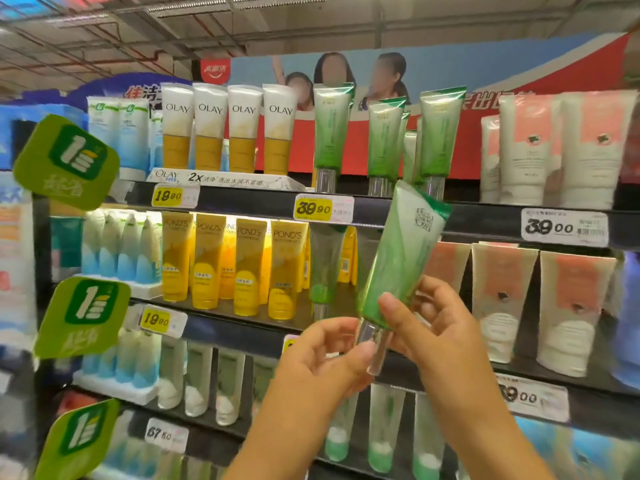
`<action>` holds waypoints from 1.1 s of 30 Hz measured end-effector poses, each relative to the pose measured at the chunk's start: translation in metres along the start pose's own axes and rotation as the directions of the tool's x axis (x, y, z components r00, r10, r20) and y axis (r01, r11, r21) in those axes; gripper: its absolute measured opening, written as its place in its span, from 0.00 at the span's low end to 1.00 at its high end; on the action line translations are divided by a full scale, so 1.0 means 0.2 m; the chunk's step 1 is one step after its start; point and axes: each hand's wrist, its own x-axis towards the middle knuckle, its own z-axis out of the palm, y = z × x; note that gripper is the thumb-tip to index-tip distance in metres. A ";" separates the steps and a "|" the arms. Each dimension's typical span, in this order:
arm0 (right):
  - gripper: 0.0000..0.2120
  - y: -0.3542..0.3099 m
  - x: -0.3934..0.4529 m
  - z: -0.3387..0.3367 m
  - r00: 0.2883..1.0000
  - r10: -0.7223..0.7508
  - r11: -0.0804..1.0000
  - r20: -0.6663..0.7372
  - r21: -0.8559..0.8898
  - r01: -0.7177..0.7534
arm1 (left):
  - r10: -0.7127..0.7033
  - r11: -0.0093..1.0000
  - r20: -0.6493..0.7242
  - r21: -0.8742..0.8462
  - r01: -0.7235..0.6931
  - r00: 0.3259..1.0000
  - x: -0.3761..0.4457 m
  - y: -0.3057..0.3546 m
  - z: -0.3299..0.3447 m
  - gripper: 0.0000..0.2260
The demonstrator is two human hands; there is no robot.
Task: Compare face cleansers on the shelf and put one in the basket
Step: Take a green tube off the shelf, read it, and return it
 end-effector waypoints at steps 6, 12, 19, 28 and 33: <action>0.25 0.12 -0.23 -0.07 0.992 0.117 0.991 -0.040 0.069 -0.114 | -0.239 0.962 -0.076 -0.158 0.225 0.968 -0.23 -0.17 0.07 0.18; 0.26 0.19 -0.39 -0.13 0.972 0.220 0.973 -0.077 0.091 -0.213 | -0.344 0.910 -0.095 -0.280 0.306 0.934 -0.37 -0.28 0.10 0.17; 0.22 0.26 -0.49 -0.13 0.919 0.368 0.918 -0.140 0.210 -0.336 | -0.454 0.823 -0.010 -0.388 0.415 0.891 -0.43 -0.33 0.02 0.11; 0.27 0.37 -0.52 0.09 0.891 0.419 0.900 -0.174 0.212 -0.381 | -0.525 0.769 0.073 -0.386 0.510 0.848 -0.43 -0.32 -0.26 0.08; 0.25 0.43 -0.55 0.20 0.872 0.443 0.890 -0.207 0.220 -0.400 | -0.551 0.756 0.081 -0.373 0.538 0.831 -0.44 -0.32 -0.39 0.13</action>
